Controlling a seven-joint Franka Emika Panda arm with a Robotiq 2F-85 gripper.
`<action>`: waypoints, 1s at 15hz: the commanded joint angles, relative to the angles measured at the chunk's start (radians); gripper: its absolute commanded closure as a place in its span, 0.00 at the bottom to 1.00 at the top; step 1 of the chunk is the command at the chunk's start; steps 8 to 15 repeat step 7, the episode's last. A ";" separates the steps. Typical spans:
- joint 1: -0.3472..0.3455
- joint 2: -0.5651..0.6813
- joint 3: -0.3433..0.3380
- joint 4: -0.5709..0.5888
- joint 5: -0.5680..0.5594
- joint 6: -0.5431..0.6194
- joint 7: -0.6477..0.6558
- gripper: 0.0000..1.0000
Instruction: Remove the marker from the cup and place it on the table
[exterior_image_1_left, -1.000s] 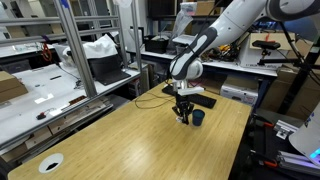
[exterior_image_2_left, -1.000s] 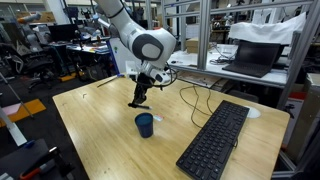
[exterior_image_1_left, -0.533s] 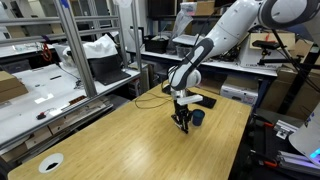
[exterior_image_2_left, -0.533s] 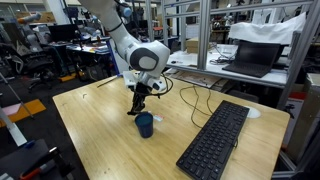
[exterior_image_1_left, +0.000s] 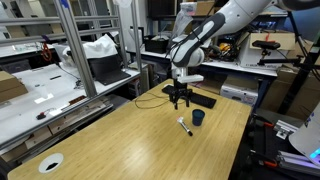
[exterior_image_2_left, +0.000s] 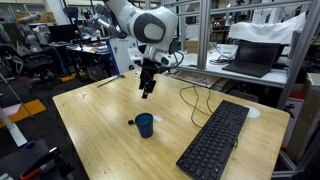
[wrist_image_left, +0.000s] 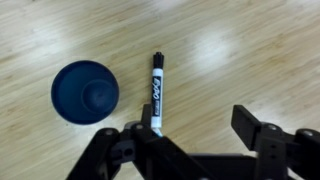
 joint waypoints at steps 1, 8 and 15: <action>0.027 -0.183 -0.021 -0.161 -0.061 0.162 0.042 0.00; 0.049 -0.349 -0.023 -0.331 -0.192 0.356 0.192 0.00; 0.049 -0.349 -0.023 -0.331 -0.192 0.356 0.192 0.00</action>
